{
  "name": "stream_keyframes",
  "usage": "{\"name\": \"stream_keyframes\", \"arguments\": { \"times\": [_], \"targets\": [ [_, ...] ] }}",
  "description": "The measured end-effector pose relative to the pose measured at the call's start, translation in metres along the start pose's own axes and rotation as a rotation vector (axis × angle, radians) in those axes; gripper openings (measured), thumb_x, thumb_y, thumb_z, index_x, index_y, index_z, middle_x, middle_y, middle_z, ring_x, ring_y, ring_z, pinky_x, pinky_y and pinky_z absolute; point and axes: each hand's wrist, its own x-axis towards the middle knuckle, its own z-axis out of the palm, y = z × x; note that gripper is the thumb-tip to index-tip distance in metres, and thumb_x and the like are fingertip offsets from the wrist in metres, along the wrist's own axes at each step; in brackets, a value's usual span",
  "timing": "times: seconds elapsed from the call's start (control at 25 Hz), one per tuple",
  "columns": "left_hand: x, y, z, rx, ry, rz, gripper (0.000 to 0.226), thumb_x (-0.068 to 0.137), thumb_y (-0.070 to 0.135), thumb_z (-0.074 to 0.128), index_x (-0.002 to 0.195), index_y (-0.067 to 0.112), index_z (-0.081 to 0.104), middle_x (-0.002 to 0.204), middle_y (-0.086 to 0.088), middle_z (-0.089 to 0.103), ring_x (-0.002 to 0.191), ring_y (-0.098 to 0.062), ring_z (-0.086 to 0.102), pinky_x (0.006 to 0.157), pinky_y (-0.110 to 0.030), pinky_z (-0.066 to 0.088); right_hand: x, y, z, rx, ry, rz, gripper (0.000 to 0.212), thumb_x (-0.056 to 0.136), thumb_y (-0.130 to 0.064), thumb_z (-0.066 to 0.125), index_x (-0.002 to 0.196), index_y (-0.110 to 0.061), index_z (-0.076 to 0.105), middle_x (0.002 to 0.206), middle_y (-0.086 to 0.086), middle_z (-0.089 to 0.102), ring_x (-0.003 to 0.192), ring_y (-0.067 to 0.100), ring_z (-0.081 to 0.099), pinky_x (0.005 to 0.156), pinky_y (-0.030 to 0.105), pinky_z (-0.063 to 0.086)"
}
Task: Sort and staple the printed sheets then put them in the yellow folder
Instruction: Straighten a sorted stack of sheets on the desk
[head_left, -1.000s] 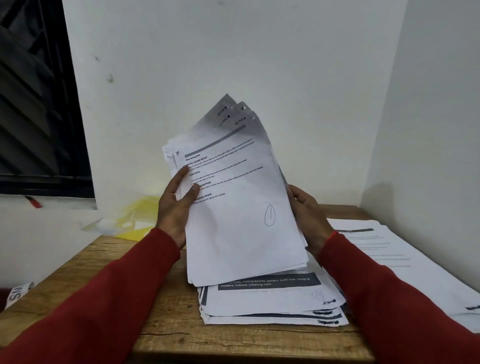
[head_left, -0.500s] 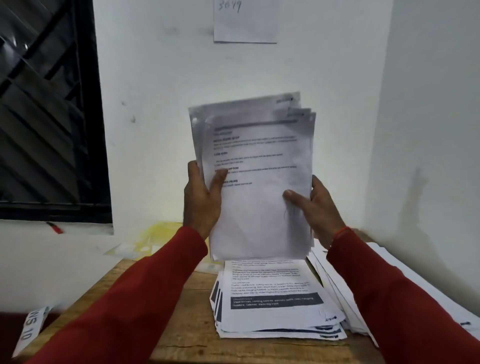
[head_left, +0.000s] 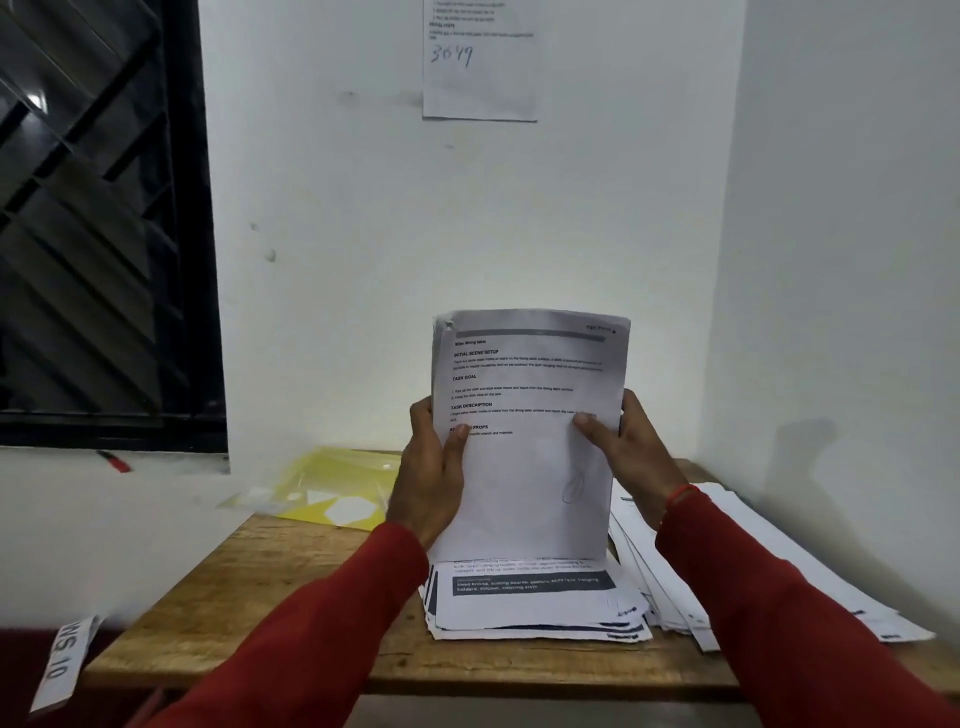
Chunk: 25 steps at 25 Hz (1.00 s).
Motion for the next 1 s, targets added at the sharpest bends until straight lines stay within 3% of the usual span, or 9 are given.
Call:
{"name": "stream_keyframes", "arguments": {
  "times": [0.16, 0.24, 0.32, 0.44, 0.56, 0.64, 0.8, 0.88, 1.0],
  "targets": [
    [-0.006, -0.009, 0.0, 0.015, -0.103, -0.038, 0.016, 0.104, 0.02, 0.047, 0.119, 0.019, 0.04, 0.117, -0.002, 0.064, 0.105, -0.019, 0.064, 0.084, -0.025, 0.051, -0.017, 0.017, 0.0, -0.032, -0.053, 0.05, 0.031, 0.1, -0.02, 0.053, 0.129, -0.028, 0.047, 0.12, -0.01, 0.063, 0.113, 0.01, 0.061, 0.097, 0.033, 0.05],
    [-0.002, -0.005, -0.004, 0.035, -0.093, -0.03, 0.011, 0.104, 0.015, 0.045, 0.115, 0.015, 0.043, 0.113, -0.005, 0.064, 0.102, -0.024, 0.063, 0.077, -0.022, 0.047, -0.017, 0.018, 0.003, -0.055, -0.018, 0.033, 0.031, 0.101, -0.016, 0.051, 0.13, -0.027, 0.049, 0.121, -0.008, 0.064, 0.112, 0.011, 0.061, 0.098, 0.035, 0.05],
    [0.014, 0.006, -0.021, 0.072, -0.091, -0.072, 0.014, 0.103, 0.013, 0.046, 0.117, 0.011, 0.045, 0.112, -0.005, 0.063, 0.099, -0.023, 0.062, 0.075, -0.025, 0.045, -0.005, 0.007, 0.011, -0.027, -0.012, 0.005, 0.031, 0.099, -0.01, 0.053, 0.128, -0.022, 0.055, 0.118, -0.004, 0.067, 0.105, 0.014, 0.065, 0.087, 0.031, 0.054],
    [0.044, 0.007, -0.068, 0.12, -0.095, -0.212, 0.02, 0.099, 0.017, 0.055, 0.118, 0.015, 0.051, 0.115, -0.005, 0.063, 0.104, -0.024, 0.061, 0.089, -0.035, 0.051, 0.009, -0.011, 0.04, 0.014, -0.076, 0.095, 0.024, 0.093, -0.003, 0.061, 0.115, -0.012, 0.062, 0.109, 0.009, 0.071, 0.09, 0.024, 0.068, 0.068, 0.031, 0.057],
    [0.041, -0.011, -0.127, 0.118, -0.135, -0.427, 0.029, 0.093, 0.011, 0.066, 0.12, 0.008, 0.056, 0.114, -0.007, 0.065, 0.092, -0.02, 0.064, 0.076, -0.028, 0.054, 0.007, 0.007, 0.091, 0.055, -0.134, 0.281, 0.046, 0.078, 0.007, 0.075, 0.119, -0.001, 0.056, 0.111, 0.024, 0.068, 0.091, 0.034, 0.068, 0.075, 0.044, 0.058],
    [0.024, -0.031, -0.16, 0.274, -0.216, -0.552, 0.027, 0.091, 0.009, 0.07, 0.116, 0.007, 0.061, 0.109, -0.007, 0.065, 0.087, -0.018, 0.063, 0.071, -0.023, 0.051, -0.001, 0.027, 0.126, 0.016, -0.176, 0.393, 0.062, 0.071, 0.01, 0.079, 0.126, -0.002, 0.052, 0.109, 0.024, 0.068, 0.092, 0.037, 0.069, 0.076, 0.049, 0.059],
    [0.007, -0.078, -0.206, 0.542, -0.257, -0.662, 0.029, 0.088, 0.014, 0.073, 0.114, 0.004, 0.065, 0.114, -0.011, 0.068, 0.1, -0.026, 0.064, 0.092, -0.033, 0.05, -0.005, 0.056, 0.178, -0.08, -0.283, 0.515, 0.078, 0.07, 0.011, 0.08, 0.137, -0.004, 0.043, 0.113, 0.027, 0.065, 0.094, 0.041, 0.068, 0.078, 0.057, 0.057],
    [0.006, -0.093, -0.218, 0.605, -0.266, -0.7, 0.032, 0.087, 0.018, 0.073, 0.115, 0.006, 0.064, 0.119, -0.012, 0.067, 0.106, -0.029, 0.063, 0.096, -0.035, 0.049, -0.005, 0.065, 0.192, -0.177, -0.339, 0.519, 0.08, 0.07, 0.007, 0.081, 0.138, -0.006, 0.041, 0.11, 0.028, 0.066, 0.083, 0.039, 0.07, 0.074, 0.055, 0.059],
    [0.0, -0.101, -0.216, 0.715, -0.287, -0.714, 0.041, 0.09, 0.021, 0.071, 0.125, 0.007, 0.058, 0.127, -0.012, 0.062, 0.115, -0.03, 0.058, 0.095, -0.031, 0.044, -0.008, 0.066, 0.197, -0.282, -0.389, 0.525, 0.07, 0.075, 0.005, 0.078, 0.134, -0.006, 0.042, 0.1, 0.028, 0.068, 0.049, 0.026, 0.065, 0.052, 0.038, 0.058]
  ]
}}
